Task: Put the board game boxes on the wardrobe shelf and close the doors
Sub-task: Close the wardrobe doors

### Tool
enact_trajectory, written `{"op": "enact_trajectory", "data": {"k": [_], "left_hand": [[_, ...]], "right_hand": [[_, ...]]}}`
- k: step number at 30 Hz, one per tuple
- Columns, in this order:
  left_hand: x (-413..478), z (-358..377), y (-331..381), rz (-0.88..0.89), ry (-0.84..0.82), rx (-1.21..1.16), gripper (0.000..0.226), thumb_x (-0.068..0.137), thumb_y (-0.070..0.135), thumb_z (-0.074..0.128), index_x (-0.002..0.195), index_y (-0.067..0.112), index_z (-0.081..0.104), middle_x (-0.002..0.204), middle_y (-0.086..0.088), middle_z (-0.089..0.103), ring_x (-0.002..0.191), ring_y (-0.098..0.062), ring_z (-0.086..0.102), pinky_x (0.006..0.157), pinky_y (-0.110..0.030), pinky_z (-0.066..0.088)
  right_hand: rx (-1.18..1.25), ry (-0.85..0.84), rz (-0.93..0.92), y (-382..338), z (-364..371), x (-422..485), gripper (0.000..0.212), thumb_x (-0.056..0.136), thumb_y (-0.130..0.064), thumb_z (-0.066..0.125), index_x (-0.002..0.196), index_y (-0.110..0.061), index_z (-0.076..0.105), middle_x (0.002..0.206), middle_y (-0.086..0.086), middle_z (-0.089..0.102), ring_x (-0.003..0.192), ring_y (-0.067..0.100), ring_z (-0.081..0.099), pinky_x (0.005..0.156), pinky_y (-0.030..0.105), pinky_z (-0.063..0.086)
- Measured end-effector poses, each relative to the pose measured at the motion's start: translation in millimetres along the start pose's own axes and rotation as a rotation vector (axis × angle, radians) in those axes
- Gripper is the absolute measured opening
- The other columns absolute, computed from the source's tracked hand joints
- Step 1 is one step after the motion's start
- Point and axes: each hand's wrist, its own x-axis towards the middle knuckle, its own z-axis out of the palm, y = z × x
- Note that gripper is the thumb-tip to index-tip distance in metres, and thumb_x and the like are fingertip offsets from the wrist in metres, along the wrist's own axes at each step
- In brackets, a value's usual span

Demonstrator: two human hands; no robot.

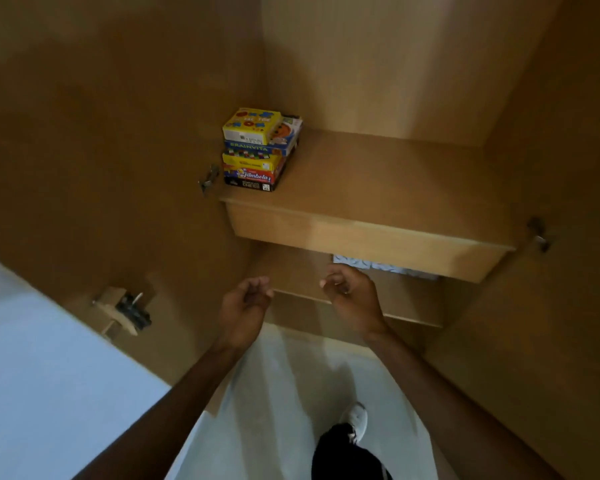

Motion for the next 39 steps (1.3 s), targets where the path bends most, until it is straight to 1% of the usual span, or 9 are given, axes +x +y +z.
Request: {"op": "enact_trajectory", "data": {"k": [5, 9, 15, 20, 25, 29, 33, 35, 39], "left_hand": [[-54.4, 13.8, 9.4, 0.034, -0.058, -0.033, 0.022, 0.088, -0.005, 0.061, 0.094, 0.015, 0.067, 0.093, -0.001, 0.067, 0.079, 0.001, 0.061, 0.079, -0.013, 0.047], [-108.7, 50.9, 15.1, 0.081, -0.101, -0.045, 0.023, 0.087, -0.005, 0.063, 0.098, 0.015, 0.067, 0.094, -0.001, 0.068, 0.085, -0.005, 0.061, 0.075, -0.005, 0.047], [-190.3, 126.6, 30.3, 0.123, -0.17, -0.06, 0.028, 0.088, -0.003, 0.063, 0.091, 0.025, 0.067, 0.091, 0.002, 0.069, 0.086, -0.008, 0.062, 0.082, -0.019, 0.047], [-269.9, 215.3, 54.7, 0.168, -0.295, -0.051, 0.034, 0.085, -0.009, 0.06, 0.084, 0.024, 0.067, 0.084, 0.003, 0.068, 0.08, -0.005, 0.061, 0.076, -0.016, 0.047], [-320.3, 297.6, 98.8, 0.241, -0.414, -0.038, 0.024, 0.088, -0.002, 0.063, 0.105, 0.014, 0.066, 0.095, 0.004, 0.066, 0.087, -0.006, 0.061, 0.072, -0.006, 0.049], [-344.1, 352.3, 137.4, 0.346, -0.577, 0.017, 0.038, 0.088, 0.008, 0.066, 0.124, 0.013, 0.058, 0.116, 0.004, 0.06, 0.104, -0.007, 0.059, 0.085, -0.017, 0.052], [-363.3, 384.8, 165.6, 0.361, -0.669, 0.062, 0.051, 0.089, 0.011, 0.066, 0.136, 0.02, 0.048, 0.125, 0.009, 0.053, 0.109, -0.005, 0.054, 0.093, -0.028, 0.049], [-370.2, 392.4, 172.0, 0.354, -0.69, 0.045, 0.054, 0.088, 0.005, 0.064, 0.138, 0.018, 0.045, 0.122, 0.009, 0.051, 0.108, -0.005, 0.055, 0.089, -0.024, 0.049], [-367.6, 388.3, 163.1, 0.362, -0.691, 0.04, 0.057, 0.089, 0.001, 0.062, 0.141, 0.016, 0.044, 0.136, 0.003, 0.051, 0.113, -0.009, 0.056, 0.087, -0.022, 0.052]], "right_hand": [[-0.014, 0.053, -0.005, -1.9, -35.8, -67.8, 0.023, 0.084, -0.015, 0.07, 0.105, -0.023, 0.068, 0.082, -0.004, 0.069, 0.077, 0.013, 0.064, 0.066, 0.006, 0.042], [-0.037, 0.091, 0.001, 4.0, -94.4, -123.0, 0.025, 0.085, -0.014, 0.07, 0.109, -0.016, 0.069, 0.081, -0.007, 0.068, 0.073, 0.004, 0.06, 0.066, 0.006, 0.043], [-0.044, 0.12, -0.04, 17.3, -196.4, -202.2, 0.025, 0.087, -0.015, 0.067, 0.112, -0.019, 0.067, 0.086, -0.003, 0.069, 0.078, 0.008, 0.062, 0.068, 0.009, 0.045], [-0.096, 0.231, -0.07, 38.5, -303.9, -272.1, 0.025, 0.088, -0.018, 0.068, 0.111, -0.027, 0.067, 0.086, -0.008, 0.072, 0.08, -0.002, 0.065, 0.07, 0.007, 0.046], [-0.175, 0.408, -0.056, 54.3, -388.5, -313.7, 0.014, 0.086, -0.011, 0.068, 0.095, -0.021, 0.07, 0.083, -0.007, 0.07, 0.073, -0.007, 0.063, 0.065, 0.006, 0.045], [-0.11, 0.578, -0.024, 54.0, -438.1, -312.5, 0.019, 0.087, -0.009, 0.065, 0.105, -0.017, 0.066, 0.1, -0.002, 0.069, 0.088, 0.006, 0.063, 0.071, 0.007, 0.045], [-0.07, 0.397, 0.047, 44.3, -460.5, -284.7, 0.051, 0.087, -0.006, 0.061, 0.135, -0.019, 0.05, 0.133, -0.004, 0.055, 0.116, 0.015, 0.055, 0.096, 0.034, 0.049], [-0.048, 0.293, 0.016, 41.0, -461.4, -276.3, 0.054, 0.08, -0.005, 0.064, 0.129, -0.025, 0.056, 0.126, -0.007, 0.063, 0.115, 0.013, 0.059, 0.099, 0.044, 0.05], [0.001, 0.278, -0.009, 40.5, -456.9, -273.9, 0.058, 0.069, 0.0, 0.068, 0.12, -0.026, 0.062, 0.114, -0.008, 0.069, 0.107, 0.012, 0.064, 0.094, 0.043, 0.054]]}}
